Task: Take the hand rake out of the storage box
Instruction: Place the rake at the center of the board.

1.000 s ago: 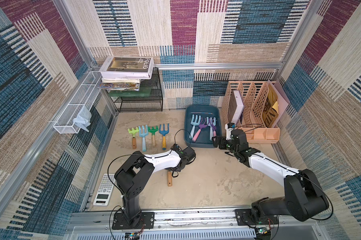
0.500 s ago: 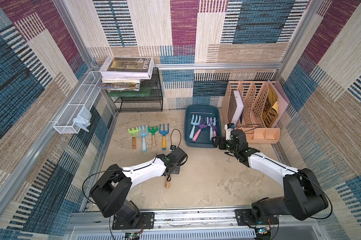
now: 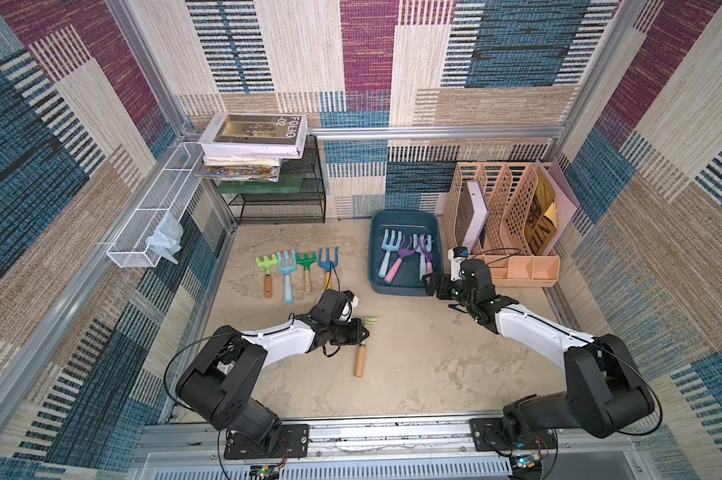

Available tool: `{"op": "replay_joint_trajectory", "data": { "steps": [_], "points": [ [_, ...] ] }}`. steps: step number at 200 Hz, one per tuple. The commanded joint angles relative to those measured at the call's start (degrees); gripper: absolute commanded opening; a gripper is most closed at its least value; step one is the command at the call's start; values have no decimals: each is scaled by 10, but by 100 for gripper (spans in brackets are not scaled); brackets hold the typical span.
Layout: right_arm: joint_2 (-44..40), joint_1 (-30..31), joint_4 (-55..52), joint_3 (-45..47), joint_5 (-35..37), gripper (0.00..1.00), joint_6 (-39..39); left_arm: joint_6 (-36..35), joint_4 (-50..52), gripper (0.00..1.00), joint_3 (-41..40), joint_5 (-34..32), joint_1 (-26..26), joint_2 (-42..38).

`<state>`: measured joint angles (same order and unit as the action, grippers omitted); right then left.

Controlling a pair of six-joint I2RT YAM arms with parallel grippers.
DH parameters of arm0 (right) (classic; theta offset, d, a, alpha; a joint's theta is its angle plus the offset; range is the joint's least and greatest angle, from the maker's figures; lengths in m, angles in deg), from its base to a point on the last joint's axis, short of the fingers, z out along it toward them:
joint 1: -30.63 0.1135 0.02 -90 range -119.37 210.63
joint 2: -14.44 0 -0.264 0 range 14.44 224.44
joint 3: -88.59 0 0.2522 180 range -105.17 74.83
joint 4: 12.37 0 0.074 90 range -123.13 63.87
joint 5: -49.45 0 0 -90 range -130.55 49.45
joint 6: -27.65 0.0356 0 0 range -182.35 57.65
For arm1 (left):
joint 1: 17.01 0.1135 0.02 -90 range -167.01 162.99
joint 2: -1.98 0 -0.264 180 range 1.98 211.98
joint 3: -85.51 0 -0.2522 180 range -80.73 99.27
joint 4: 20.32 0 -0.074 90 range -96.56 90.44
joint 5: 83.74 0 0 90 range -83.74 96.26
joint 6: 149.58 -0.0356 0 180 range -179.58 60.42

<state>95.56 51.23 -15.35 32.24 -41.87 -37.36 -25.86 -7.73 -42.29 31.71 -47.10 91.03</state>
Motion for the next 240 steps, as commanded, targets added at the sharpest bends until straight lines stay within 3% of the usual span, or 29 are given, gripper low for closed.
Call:
{"op": "replay_joint_trajectory", "data": {
  "steps": [1, 36, 78, 101, 124, 142, 173, 207, 240],
  "points": [
    [5, 1, 9, 0, -2, 96, -2, -5, 27, 37, 8, 6, 6, 2],
    [8, 0, 9, -1, 1, 96, -3, -19, 106, 46, 22, -66, 6, -24],
    [11, 0, 10, -1, -2, 96, -2, -22, 243, 52, 57, -217, -1, -99],
    [12, 0, 10, -2, -2, 96, -3, -21, 299, 57, 83, -321, -76, -168],
    [16, 1, 12, -2, -3, 96, -2, -22, 342, 58, 113, -379, -145, -191],
    [17, 1, 14, -3, -7, 95, -1, 6, 381, 59, 128, -431, -190, -165],
    [17, 1, 13, -3, -9, 96, -1, 75, 451, 56, 168, -517, -254, -56],
    [17, 3, 18, 1, -6, 96, 0, 88, 460, 59, 207, -518, -298, 14],
    [21, 5, 20, -1, -11, 96, 1, 101, 455, 61, 214, -507, -302, 61]
  ]
}}
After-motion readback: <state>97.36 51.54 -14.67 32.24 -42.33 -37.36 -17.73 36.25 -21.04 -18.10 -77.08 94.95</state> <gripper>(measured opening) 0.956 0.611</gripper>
